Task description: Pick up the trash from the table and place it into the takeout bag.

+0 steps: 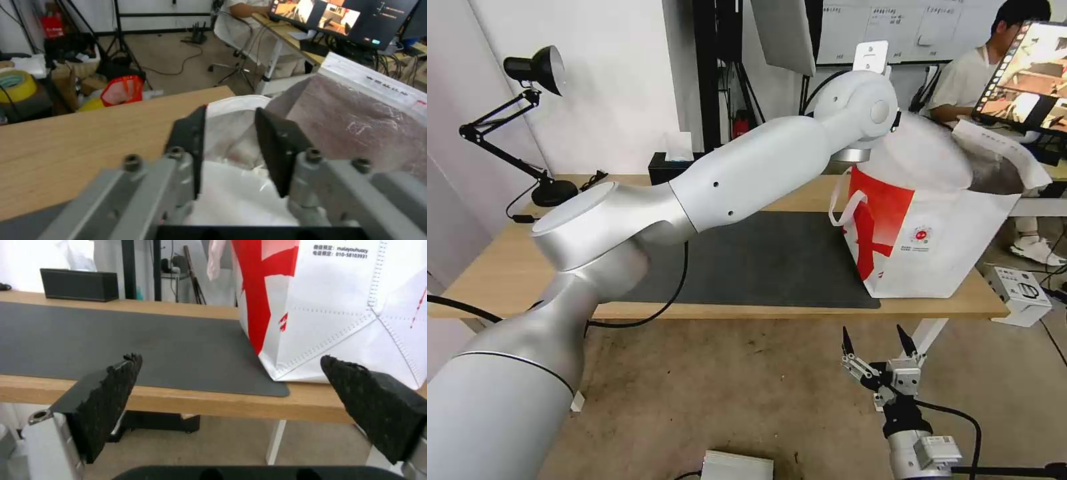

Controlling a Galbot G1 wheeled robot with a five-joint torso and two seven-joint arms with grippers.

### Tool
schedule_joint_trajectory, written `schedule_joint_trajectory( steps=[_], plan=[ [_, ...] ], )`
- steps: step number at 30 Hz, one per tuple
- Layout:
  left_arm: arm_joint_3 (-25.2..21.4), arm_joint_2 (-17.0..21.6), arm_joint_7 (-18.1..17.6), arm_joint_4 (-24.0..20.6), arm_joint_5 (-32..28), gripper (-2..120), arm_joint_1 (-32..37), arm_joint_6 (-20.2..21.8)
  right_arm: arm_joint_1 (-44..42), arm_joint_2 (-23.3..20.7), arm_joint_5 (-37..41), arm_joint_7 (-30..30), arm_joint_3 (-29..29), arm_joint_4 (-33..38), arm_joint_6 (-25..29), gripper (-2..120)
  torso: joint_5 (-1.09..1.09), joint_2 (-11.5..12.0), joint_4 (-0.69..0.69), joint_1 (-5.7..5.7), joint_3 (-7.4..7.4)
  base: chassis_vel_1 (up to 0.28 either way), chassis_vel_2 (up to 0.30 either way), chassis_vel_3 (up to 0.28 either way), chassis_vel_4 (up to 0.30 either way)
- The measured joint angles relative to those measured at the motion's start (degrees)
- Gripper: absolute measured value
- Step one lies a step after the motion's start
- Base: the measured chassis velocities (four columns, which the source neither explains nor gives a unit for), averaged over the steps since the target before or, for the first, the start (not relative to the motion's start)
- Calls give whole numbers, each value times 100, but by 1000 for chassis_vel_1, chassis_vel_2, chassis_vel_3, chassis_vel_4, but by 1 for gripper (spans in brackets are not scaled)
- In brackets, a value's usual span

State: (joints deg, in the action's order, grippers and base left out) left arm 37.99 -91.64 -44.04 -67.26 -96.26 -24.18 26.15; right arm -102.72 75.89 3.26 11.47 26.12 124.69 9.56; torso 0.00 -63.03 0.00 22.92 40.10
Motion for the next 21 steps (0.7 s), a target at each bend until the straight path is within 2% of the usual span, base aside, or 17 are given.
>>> schedule_joint_trajectory(
  steps=[1,4,5,8,9,12,13,15,21],
  plan=[
    [0,0,0,0,0,38,0,0,0,0,0,0,0,0,0,100,0,0,0,0,0,0,0,0,0],
    [0,2,13,-19,-5,53,2,0,0,0,0,0,0,0,0,100,0,0,0,0,0,0,0,0,0],
    [0,2,13,-19,-5,53,2,0,0,0,0,0,0,0,0,100,0,0,0,0,0,0,0,0,0],
    [19,3,51,-50,2,68,11,-1,0,0,0,0,0,0,0,100,0,0,0,0,0,0,0,0,0],
    [19,3,51,-50,2,68,11,-1,0,0,0,0,0,0,0,100,0,0,0,0,0,0,0,0,0],
    [44,5,86,-126,13,83,55,-2,0,0,0,0,0,0,0,100,0,0,0,0,0,0,0,0,0],
    [44,5,86,-126,13,83,55,-2,0,0,0,0,0,0,0,100,0,0,0,0,0,0,0,0,0],
    [83,6,118,-202,17,93,89,-2,0,0,0,0,0,0,0,100,0,0,0,0,0,0,0,0,0],
    [114,13,384,-265,241,100,167,-18,0,0,0,0,0,0,0,100,0,0,0,0,0,0,0,0,0]
  ],
)
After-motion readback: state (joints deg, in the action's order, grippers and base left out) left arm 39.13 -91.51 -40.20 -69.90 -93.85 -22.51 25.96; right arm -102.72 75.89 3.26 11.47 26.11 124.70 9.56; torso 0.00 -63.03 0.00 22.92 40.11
